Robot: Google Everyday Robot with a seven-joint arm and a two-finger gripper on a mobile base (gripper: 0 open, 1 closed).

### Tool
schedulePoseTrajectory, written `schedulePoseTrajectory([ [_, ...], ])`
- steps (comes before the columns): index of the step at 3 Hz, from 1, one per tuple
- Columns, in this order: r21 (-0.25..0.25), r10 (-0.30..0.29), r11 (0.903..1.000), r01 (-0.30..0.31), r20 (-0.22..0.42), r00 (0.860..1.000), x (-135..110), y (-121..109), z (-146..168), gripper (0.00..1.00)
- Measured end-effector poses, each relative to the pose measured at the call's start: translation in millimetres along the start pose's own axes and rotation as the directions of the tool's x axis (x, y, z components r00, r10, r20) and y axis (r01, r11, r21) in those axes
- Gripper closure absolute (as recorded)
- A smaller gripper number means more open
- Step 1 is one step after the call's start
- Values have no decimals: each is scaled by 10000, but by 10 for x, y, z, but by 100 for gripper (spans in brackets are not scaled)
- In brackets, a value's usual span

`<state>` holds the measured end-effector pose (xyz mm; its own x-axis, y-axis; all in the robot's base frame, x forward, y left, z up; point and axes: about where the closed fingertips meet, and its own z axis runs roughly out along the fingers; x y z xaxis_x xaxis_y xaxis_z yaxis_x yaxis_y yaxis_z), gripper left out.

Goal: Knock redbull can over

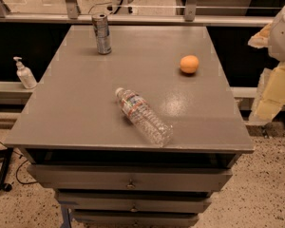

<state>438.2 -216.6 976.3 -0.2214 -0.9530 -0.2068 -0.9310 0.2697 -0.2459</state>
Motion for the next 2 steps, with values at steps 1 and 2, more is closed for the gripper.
schedulePoseTrajectory([
  [1,37,-7,10000,7,24,10000,-7,-3,-6,0],
  [2,239,197,9995,-218,865,9961,-141,-98,129,0],
])
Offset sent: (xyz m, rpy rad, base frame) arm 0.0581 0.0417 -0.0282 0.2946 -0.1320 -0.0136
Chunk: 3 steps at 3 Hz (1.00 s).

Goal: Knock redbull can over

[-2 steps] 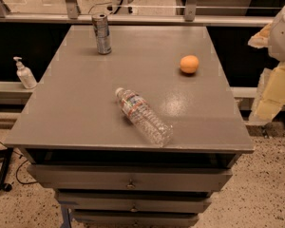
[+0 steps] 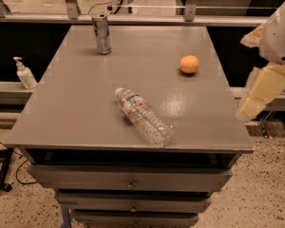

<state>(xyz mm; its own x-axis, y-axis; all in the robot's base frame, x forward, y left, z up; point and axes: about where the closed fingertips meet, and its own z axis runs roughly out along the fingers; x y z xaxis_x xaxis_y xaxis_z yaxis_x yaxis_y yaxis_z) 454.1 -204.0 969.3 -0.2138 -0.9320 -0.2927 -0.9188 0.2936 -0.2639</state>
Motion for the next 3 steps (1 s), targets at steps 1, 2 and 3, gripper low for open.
schedulePoseTrajectory([
  [1,145,205,9996,-235,1759,9842,-463,-269,388,0],
  [2,283,178,9992,-296,3527,9356,-1185,-579,820,0],
  [3,283,177,9992,-295,3527,9356,-1186,-579,820,0],
])
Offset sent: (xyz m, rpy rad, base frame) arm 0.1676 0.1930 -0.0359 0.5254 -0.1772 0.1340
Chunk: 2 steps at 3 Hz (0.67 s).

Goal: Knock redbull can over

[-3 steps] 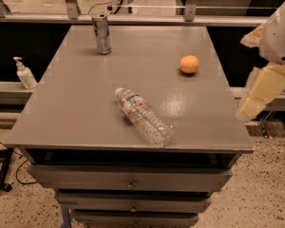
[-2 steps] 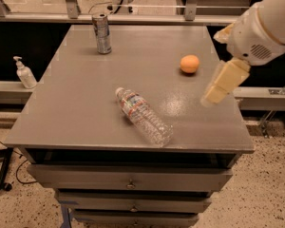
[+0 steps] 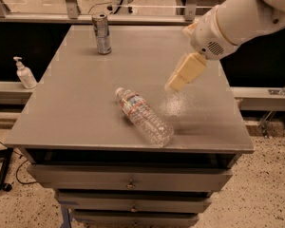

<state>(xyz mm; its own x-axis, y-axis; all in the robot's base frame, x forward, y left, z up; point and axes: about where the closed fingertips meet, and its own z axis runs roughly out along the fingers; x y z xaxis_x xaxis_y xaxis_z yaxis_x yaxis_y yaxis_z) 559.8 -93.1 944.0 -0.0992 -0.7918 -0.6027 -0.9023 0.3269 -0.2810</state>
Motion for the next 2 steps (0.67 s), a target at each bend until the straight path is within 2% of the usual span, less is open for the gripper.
schedulePoseTrajectory([
  [1,300,81,9995,-96,490,9988,-61,-70,192,0],
  [2,819,220,9960,-361,1662,9859,-236,-365,626,0],
])
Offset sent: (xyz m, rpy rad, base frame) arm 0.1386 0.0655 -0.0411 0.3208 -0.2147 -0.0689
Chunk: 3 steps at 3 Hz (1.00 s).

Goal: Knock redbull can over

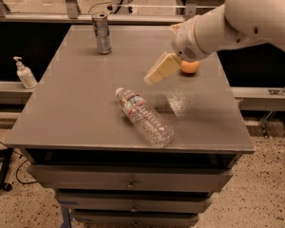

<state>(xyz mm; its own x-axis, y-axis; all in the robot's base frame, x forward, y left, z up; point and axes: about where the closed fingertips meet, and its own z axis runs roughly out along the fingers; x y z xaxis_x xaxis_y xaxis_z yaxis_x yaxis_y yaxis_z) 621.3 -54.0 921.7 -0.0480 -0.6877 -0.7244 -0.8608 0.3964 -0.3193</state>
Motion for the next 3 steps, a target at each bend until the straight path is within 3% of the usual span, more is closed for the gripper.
schedulePoseTrajectory([
  [1,497,385,9977,-460,1434,9889,-157,-337,500,0],
  [2,733,738,9927,-958,2588,9631,-320,-613,937,0],
  [3,729,868,9904,-1174,3331,9389,-504,-822,1317,0],
])
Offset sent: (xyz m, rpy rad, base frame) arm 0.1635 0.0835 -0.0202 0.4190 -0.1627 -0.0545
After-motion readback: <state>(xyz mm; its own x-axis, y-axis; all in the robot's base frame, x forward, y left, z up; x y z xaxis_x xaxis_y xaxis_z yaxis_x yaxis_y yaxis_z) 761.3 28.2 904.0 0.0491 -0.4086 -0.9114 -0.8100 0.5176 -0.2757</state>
